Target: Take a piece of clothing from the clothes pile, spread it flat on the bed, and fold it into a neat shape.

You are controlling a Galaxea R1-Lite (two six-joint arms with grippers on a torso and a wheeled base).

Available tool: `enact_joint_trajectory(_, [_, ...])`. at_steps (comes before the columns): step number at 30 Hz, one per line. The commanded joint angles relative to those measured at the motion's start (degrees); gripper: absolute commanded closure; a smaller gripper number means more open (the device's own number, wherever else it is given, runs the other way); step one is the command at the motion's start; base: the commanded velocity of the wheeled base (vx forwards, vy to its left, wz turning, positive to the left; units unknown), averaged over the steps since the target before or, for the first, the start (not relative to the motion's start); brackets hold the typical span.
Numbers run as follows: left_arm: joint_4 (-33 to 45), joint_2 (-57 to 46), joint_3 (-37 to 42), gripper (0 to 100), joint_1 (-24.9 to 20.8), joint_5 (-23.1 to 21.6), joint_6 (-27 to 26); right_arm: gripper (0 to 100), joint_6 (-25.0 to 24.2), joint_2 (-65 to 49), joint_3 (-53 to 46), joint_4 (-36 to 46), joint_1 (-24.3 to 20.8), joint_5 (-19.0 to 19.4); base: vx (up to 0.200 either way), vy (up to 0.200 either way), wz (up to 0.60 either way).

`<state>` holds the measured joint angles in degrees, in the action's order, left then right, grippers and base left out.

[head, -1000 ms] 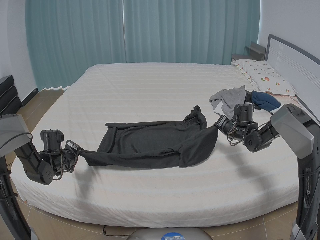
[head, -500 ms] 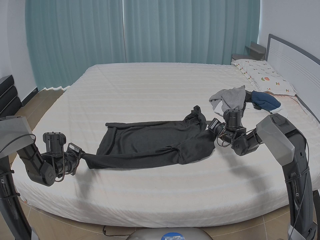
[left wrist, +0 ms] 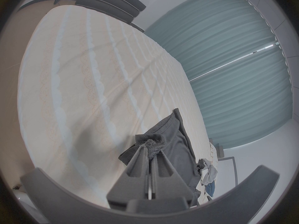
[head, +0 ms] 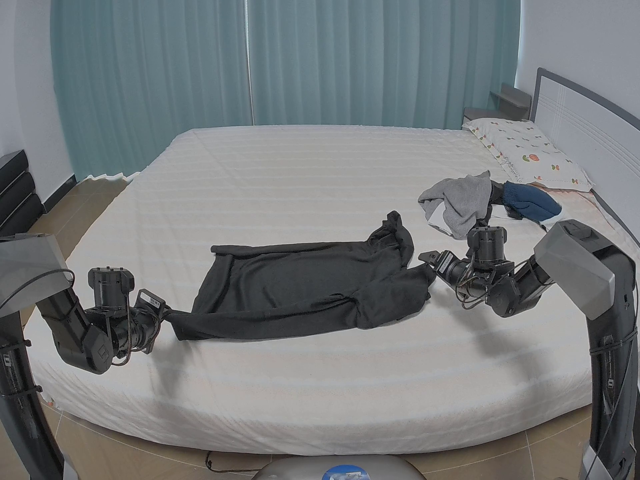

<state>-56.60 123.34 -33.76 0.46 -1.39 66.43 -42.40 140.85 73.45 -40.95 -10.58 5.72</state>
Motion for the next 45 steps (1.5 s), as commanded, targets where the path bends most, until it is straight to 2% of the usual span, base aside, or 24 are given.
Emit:
enact_joint_trajectory(1, [0.0, 0.05, 0.01, 100, 0.06, -0.02, 0.02, 0, 3.11, -5.76, -8.23, -0.01, 0.3, 4.48, 0.0, 0.0, 0.0])
enact_joint_trajectory(7, [0.09, 0.05, 0.01, 100, -0.02, -0.1, 0.02, 0, 8.39, -4.0, -11.4, -0.01, -1.2, 7.03, 0.0, 0.0, 0.0])
enact_joint_trajectory(13, [0.09, 0.14, 0.01, 100, 0.06, -0.19, -0.07, 0, 9.79, -1.63, -10.61, 0.17, -3.57, 7.2, 0.0, 0.0, 0.0])
enact_joint_trajectory(19, [0.0, 0.05, -0.08, 100, 0.06, -0.19, 0.02, 0, 10.32, 0.13, -8.5, 0.17, -3.83, 6.94, 0.0, 0.0, 0.0])
enact_joint_trajectory(20, [0.0, 0.05, -0.17, 100, 0.06, -0.19, 0.02, 100, 10.41, 0.3, -8.41, 0.17, -3.83, 7.03, 0.0, 0.0, 0.0])
enact_joint_trajectory(28, [0.09, 0.14, -0.08, 100, 0.06, -0.19, -0.07, 100, 10.49, 1.53, -6.56, 0.17, -3.92, 6.06, 0.0, 0.0, 0.0])
enact_joint_trajectory(36, [0.26, -0.03, 0.18, 100, -0.11, -0.28, -0.51, 100, 10.49, -1.72, -8.85, 0.17, -3.31, 5.8, 0.0, 0.0, 0.0])
enact_joint_trajectory(41, [0.79, -0.65, 0.71, 100, -0.2, -0.19, -0.95, 100, 10.41, -7.78, -15.26, 0.08, -2.51, 6.32, 0.0, 0.0, 0.0])
enact_joint_trajectory(45, [2.46, -1.88, 1.32, 100, -0.38, -0.19, -3.41, 100, 10.49, -11.21, -18.87, 0.17, -1.46, 6.59, 0.0, 0.0, 0.0])
